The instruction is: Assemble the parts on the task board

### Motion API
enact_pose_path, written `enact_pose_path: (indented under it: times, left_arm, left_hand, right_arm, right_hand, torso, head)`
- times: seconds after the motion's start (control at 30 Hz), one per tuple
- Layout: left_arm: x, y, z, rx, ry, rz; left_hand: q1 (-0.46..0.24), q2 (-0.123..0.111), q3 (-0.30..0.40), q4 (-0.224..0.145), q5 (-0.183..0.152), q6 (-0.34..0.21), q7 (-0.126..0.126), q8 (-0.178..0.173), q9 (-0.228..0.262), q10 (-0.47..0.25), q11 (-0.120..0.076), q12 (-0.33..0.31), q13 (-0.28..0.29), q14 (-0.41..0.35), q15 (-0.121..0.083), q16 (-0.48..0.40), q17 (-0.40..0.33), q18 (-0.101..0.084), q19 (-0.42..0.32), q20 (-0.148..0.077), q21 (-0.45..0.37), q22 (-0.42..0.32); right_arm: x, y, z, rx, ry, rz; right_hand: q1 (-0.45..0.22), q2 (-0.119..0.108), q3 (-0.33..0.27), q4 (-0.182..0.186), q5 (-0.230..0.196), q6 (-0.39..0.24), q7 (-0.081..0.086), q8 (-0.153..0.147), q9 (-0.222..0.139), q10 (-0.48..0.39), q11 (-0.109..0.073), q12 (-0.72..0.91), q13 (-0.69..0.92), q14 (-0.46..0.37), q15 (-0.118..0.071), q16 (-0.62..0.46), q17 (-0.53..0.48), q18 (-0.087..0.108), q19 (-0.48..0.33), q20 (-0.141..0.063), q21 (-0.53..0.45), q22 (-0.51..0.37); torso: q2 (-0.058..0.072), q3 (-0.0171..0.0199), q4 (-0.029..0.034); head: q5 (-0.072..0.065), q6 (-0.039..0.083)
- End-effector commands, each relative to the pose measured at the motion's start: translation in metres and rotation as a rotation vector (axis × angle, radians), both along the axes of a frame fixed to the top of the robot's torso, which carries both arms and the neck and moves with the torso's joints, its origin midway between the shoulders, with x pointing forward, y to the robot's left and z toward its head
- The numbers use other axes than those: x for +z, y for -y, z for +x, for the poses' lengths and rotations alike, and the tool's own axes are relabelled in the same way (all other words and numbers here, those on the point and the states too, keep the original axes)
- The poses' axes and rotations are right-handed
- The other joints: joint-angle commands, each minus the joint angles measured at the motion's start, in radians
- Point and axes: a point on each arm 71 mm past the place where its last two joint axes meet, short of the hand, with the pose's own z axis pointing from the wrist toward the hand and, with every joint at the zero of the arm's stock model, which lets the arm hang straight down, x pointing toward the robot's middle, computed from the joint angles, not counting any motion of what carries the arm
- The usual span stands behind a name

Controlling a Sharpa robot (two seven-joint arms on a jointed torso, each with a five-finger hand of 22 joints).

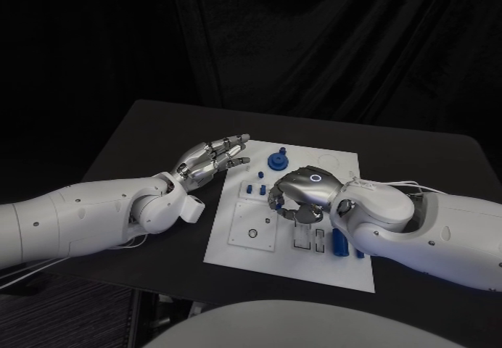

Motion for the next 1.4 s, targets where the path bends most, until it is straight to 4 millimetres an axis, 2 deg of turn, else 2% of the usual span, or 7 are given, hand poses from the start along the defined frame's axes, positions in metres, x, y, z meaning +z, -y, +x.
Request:
enact_pose_path:
  times: [0.03,0.17,0.37,0.6,0.93,1.2,1.4]
  left_arm:
    - [0.003,0.002,0.0,-0.001,0.031,-0.035]
    - [0.002,0.003,0.0,-0.005,0.028,-0.036]
    - [0.001,0.005,0.0,-0.013,0.021,-0.037]
    - [0.001,0.005,-0.001,-0.01,0.021,-0.037]
    - [-0.001,0.006,-0.001,-0.013,0.018,-0.037]
    - [-0.002,0.006,-0.001,-0.015,0.013,-0.037]
    - [-0.003,0.005,-0.002,-0.013,0.01,-0.035]
  left_hand:
    - [0.008,0.004,0.007,0.0,0.004,0.005,0.009,0.004,0.002,0.002,0.005,0.008,0.002,-0.006,-0.001,0.004,0.0,0.02,0.001,-0.005,0.001,-0.002]
    - [0.009,0.005,0.008,0.0,0.004,0.007,0.011,0.005,0.002,0.003,0.006,0.009,0.002,-0.006,-0.001,0.004,0.0,0.021,0.001,-0.005,0.0,-0.003]
    - [0.015,0.01,0.012,0.003,0.004,0.035,0.038,0.01,0.006,0.006,-0.002,0.014,0.002,0.004,0.001,0.009,0.002,0.021,0.003,-0.003,0.0,-0.007]
    - [0.017,0.007,0.011,0.004,0.004,0.028,0.027,0.008,0.004,0.006,0.006,0.016,0.002,0.007,-0.006,0.01,0.003,0.025,0.001,-0.005,-0.001,-0.012]
    - [0.017,0.007,0.011,0.004,0.005,0.026,0.024,0.007,0.004,0.005,0.007,0.015,0.002,0.004,-0.007,0.009,0.002,0.025,0.002,-0.005,-0.001,-0.012]
    - [0.018,0.007,0.011,0.004,0.005,0.025,0.024,0.007,0.004,0.004,0.008,0.014,0.002,0.003,-0.007,0.009,0.002,0.026,0.001,-0.005,-0.001,-0.013]
    - [0.019,0.006,0.011,0.003,0.007,0.025,0.023,0.006,0.004,0.004,0.008,0.014,0.002,0.003,-0.007,0.009,0.002,0.026,0.003,-0.005,-0.001,-0.012]
  right_arm:
    - [-0.005,-0.003,-0.001,0.0,-0.012,-0.027]
    - [-0.007,-0.007,-0.002,0.005,-0.016,-0.025]
    - [-0.012,-0.011,-0.005,0.01,-0.024,-0.016]
    - [-0.019,-0.014,-0.008,0.015,-0.032,0.0]
    - [-0.022,-0.016,-0.007,0.015,-0.034,0.001]
    - [-0.024,-0.018,-0.006,0.018,-0.035,0.0]
    - [-0.028,-0.019,-0.006,0.018,-0.039,-0.001]
  right_hand:
    - [0.001,0.006,0.002,0.005,-0.01,-0.001,0.0,-0.004,-0.001,0.011,-0.003,0.0,-0.001,-0.001,0.008,-0.004,-0.001,-0.011,-0.001,0.005,-0.002,0.122]
    - [0.002,0.005,0.002,0.005,-0.012,0.0,0.0,-0.004,-0.002,0.012,-0.003,-0.001,-0.001,-0.001,0.009,-0.003,0.0,-0.011,-0.001,0.005,-0.001,0.122]
    - [0.002,0.005,0.002,0.004,-0.015,0.001,0.0,-0.004,-0.002,0.012,-0.002,-0.001,-0.001,0.0,0.009,-0.002,0.002,-0.011,-0.001,0.006,-0.001,0.122]
    - [0.004,0.003,0.002,0.002,-0.016,0.003,0.0,-0.005,-0.003,0.012,-0.002,-0.003,-0.002,0.003,0.009,0.003,0.006,-0.011,0.0,0.006,0.001,0.123]
    - [0.005,0.003,0.003,0.002,-0.017,0.005,0.0,-0.005,-0.003,0.013,-0.002,-0.004,-0.003,0.003,0.009,0.003,0.006,-0.01,-0.001,0.007,-0.002,0.122]
    - [0.006,0.003,0.003,0.001,-0.017,0.006,0.001,-0.005,-0.003,0.013,-0.002,-0.004,-0.003,0.003,0.009,0.003,0.007,-0.01,-0.001,0.007,0.0,0.122]
    - [0.005,0.003,0.003,0.002,-0.018,0.007,0.001,-0.004,-0.003,0.014,-0.002,-0.004,-0.003,0.003,0.009,0.003,0.006,-0.01,-0.001,0.007,-0.002,0.122]
  torso:
    - [0.0,-0.0024,0.0012]
    - [0.001,-0.0018,0.0019]
    - [0.002,-0.0006,0.0014]
    - [0.001,-0.0008,-0.0041]
    - [-0.001,0.0,-0.0023]
    - [-0.001,-0.0008,-0.0008]
    - [-0.001,-0.0005,-0.0031]
  head:
    - [0.007,0.0]
    - [0.01,0.0]
    - [0.021,0.0]
    - [0.033,0.0]
    - [0.035,0.0]
    - [0.028,0.0]
    - [0.032,0.0]
